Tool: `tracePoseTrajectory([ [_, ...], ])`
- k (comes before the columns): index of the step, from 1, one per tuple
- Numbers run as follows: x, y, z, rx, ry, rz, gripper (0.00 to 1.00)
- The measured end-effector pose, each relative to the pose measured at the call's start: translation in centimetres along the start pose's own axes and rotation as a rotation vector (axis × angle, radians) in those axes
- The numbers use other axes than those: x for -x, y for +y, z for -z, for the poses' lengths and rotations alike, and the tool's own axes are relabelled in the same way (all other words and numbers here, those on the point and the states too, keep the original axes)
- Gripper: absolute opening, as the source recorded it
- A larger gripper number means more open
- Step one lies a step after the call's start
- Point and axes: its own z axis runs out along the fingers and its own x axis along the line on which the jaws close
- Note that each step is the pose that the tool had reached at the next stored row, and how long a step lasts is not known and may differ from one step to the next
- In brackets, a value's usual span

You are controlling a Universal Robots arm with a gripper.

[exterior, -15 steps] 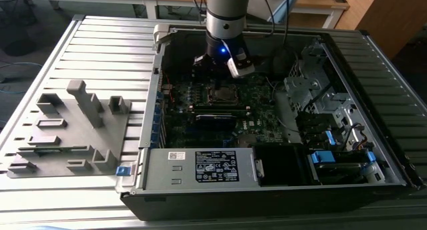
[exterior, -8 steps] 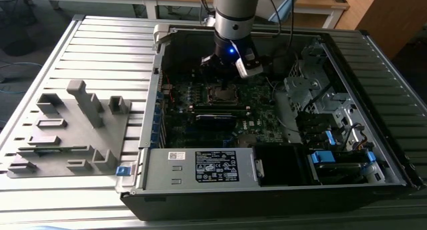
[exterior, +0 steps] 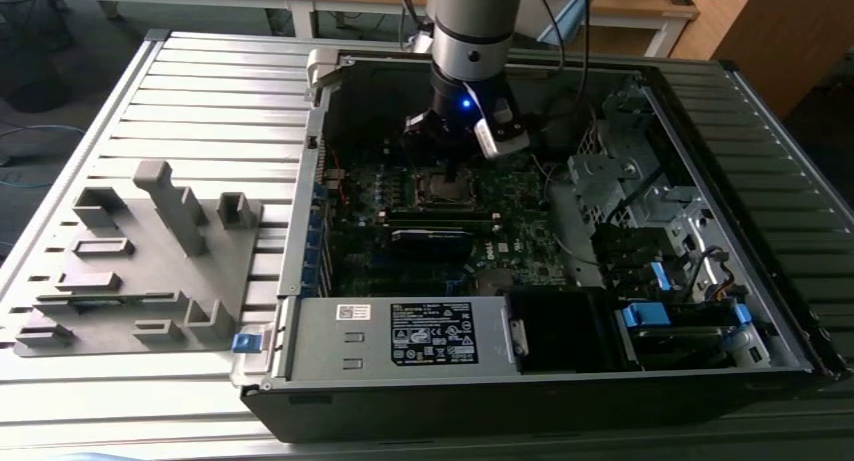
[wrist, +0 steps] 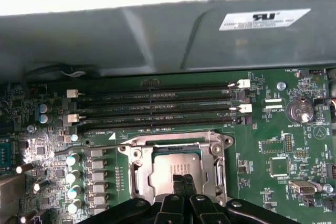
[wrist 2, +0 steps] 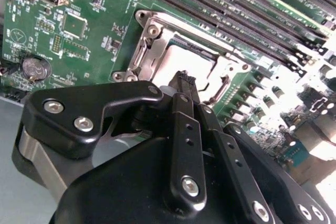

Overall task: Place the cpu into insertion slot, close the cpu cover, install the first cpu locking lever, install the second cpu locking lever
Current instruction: 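Close the cpu cover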

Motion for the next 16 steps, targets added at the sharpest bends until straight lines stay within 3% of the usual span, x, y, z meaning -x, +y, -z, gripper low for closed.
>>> tracePoseTrajectory([
  [6,0.04,-0.50,0.00,-0.0010,-0.0002,0.000,0.11],
  [16,0.04,-0.51,0.31,-0.0012,-0.0002,0.000,0.11],
])
